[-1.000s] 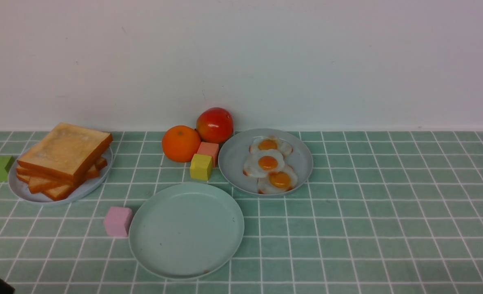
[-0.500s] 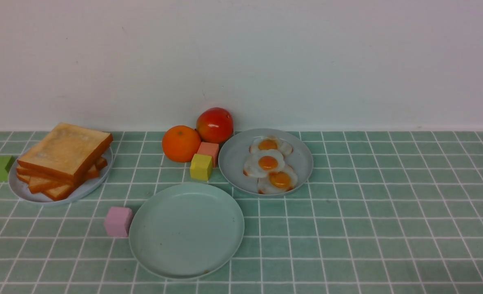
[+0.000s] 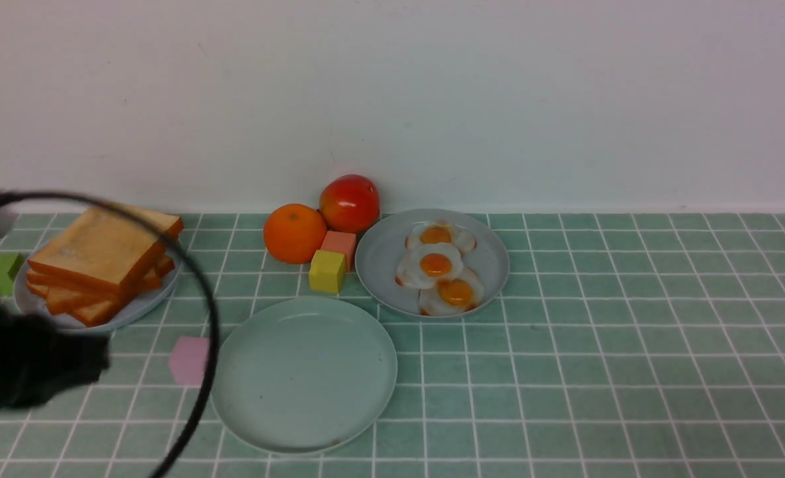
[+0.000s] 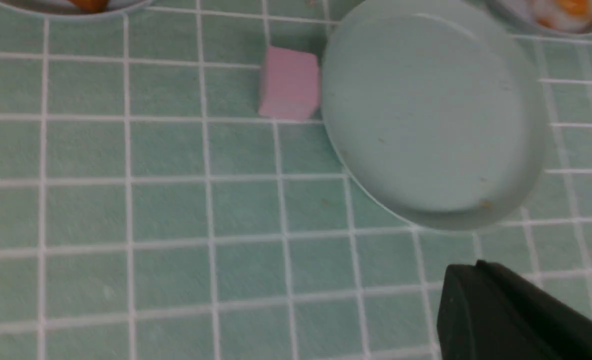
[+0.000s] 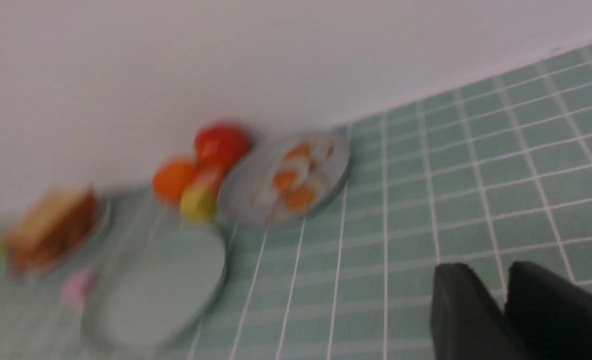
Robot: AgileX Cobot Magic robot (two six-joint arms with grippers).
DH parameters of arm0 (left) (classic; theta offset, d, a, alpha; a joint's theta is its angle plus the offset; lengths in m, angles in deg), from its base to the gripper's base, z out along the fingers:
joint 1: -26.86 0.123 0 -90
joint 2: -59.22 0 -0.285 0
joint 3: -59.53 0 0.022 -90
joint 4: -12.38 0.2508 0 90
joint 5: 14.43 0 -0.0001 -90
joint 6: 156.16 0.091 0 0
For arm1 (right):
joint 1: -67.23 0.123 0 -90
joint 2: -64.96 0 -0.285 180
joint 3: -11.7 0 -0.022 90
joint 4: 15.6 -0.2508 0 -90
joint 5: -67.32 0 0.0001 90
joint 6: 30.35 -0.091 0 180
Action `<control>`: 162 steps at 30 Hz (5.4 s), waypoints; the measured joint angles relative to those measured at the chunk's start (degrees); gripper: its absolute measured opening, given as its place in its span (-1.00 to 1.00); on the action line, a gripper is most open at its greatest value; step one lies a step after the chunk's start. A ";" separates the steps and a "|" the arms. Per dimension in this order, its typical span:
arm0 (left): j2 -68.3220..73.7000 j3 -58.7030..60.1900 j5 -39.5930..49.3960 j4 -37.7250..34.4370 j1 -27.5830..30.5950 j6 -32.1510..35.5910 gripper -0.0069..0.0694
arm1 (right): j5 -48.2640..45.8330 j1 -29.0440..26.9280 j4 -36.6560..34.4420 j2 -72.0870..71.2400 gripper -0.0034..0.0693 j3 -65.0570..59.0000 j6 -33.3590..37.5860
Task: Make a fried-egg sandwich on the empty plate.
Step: Use the left arm to grab a slice of bread, then use the left arm to put a slice of bread into the empty plate in the middle, then use the right arm to grab a fried egg
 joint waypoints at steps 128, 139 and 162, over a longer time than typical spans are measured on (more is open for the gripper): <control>-28.79 10.64 -13.65 17.86 -33.40 -15.14 -0.85 | -6.81 11.93 -20.59 78.41 -0.22 42.82 22.83; -40.52 19.47 -23.32 18.33 -33.40 -17.06 -0.85 | -9.39 11.93 -22.93 110.40 -0.04 69.56 22.89; -37.54 19.86 -26.37 18.52 -33.40 -19.01 -0.85 | -4.19 11.37 -22.96 125.77 -0.04 84.91 18.59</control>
